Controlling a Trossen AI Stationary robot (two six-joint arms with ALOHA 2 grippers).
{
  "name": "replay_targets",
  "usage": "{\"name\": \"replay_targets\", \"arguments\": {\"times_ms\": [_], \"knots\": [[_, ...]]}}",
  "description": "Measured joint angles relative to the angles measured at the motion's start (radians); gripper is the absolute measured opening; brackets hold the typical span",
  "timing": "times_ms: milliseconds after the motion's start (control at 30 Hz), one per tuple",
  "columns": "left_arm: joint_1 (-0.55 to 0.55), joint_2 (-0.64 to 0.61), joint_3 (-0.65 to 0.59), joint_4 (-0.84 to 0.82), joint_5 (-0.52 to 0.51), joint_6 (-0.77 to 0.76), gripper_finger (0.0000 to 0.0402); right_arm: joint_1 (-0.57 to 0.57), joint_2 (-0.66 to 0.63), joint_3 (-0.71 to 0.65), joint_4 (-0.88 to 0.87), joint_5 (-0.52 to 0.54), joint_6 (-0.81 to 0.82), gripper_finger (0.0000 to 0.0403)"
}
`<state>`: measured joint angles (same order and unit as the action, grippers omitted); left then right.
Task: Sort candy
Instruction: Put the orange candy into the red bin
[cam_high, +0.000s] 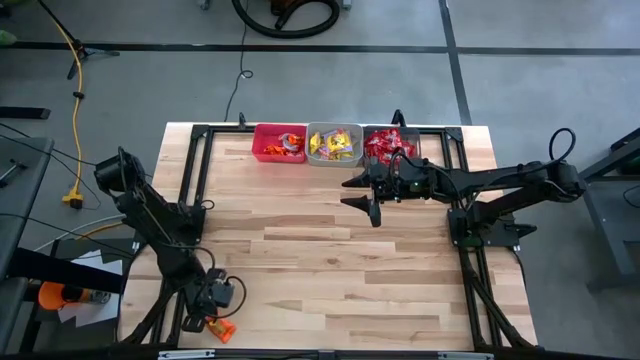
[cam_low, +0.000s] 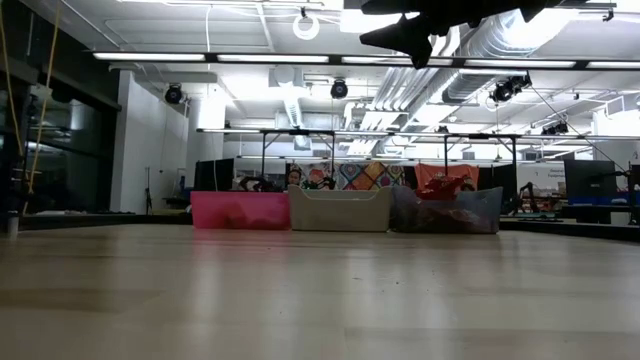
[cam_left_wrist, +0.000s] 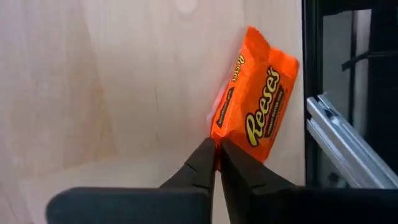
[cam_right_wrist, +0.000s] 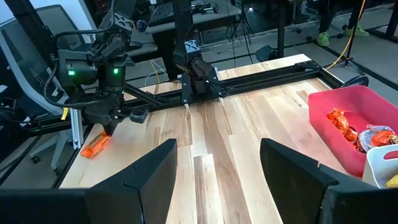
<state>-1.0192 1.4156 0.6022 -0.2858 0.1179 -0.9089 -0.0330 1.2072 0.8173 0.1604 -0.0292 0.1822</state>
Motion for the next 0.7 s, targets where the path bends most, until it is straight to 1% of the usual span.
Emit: {"name": "replay_targets", "arguments": {"times_ms": [133, 267, 333, 400, 500, 567, 633, 700], "knots": [[0.025, -0.04, 0.0, -0.016, 0.049, -0.03, 0.0003, 0.0, 0.0, 0.0, 0.0, 0.0, 0.0, 0.0224], [0.055, -0.175, 0.0, -0.073, 0.042, -0.033, 0.0001, 0.0, 0.0, 0.0, -0.002, 0.0, 0.0, 0.0224], [0.083, -0.269, 0.003, -0.116, 0.005, -0.047, 0.0, 0.0, 0.0, 0.0, -0.002, 0.0, 0.0, 0.0224], [0.119, -0.37, 0.021, -0.171, -0.057, -0.045, 0.0, 0.0, 0.0, 0.0, -0.002, 0.0, 0.0, 0.0224], [0.194, -0.501, 0.063, -0.254, -0.164, 0.003, 0.0, 0.0, 0.0, 0.0, -0.002, 0.0, 0.0, 0.0224], [0.256, -0.557, 0.091, -0.31, -0.2, 0.06, 0.0, 0.0, 0.0, 0.0, -0.002, 0.0, 0.0, 0.0224], [0.312, -0.581, 0.114, -0.372, -0.182, 0.112, 0.0, 0.0, 0.0, 0.0, -0.002, 0.0, 0.0, 0.0224], [0.347, -0.58, 0.116, -0.422, -0.096, 0.124, 0.0, 0.0, 0.0, 0.0, -0.002, 0.0, 0.0, 0.0224]]}}
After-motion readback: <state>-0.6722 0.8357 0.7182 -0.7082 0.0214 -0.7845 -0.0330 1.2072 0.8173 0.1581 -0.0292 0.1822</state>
